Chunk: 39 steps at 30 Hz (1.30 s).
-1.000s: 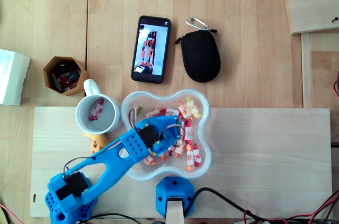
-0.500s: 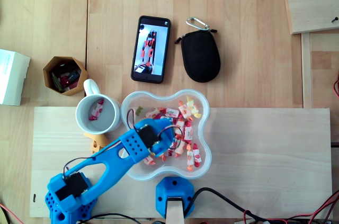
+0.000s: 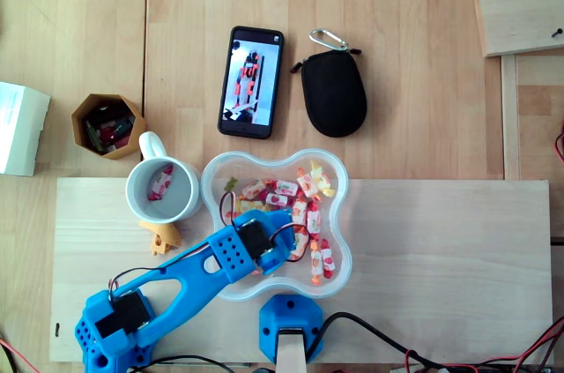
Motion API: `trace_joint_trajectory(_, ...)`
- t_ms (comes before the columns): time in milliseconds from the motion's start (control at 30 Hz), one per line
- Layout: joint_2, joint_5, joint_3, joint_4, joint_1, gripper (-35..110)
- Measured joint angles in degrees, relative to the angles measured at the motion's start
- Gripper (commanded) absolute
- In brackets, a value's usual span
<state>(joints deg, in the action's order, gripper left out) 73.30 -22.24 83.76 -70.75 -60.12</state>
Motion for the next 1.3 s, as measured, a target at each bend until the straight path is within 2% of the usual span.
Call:
trace_joint_trajectory(567,0.0,-7.4,0.7,0.0,-0.1,10)
trace_joint_trajectory(1300,0.0,-7.6,2.5,0.0,-0.1,11)
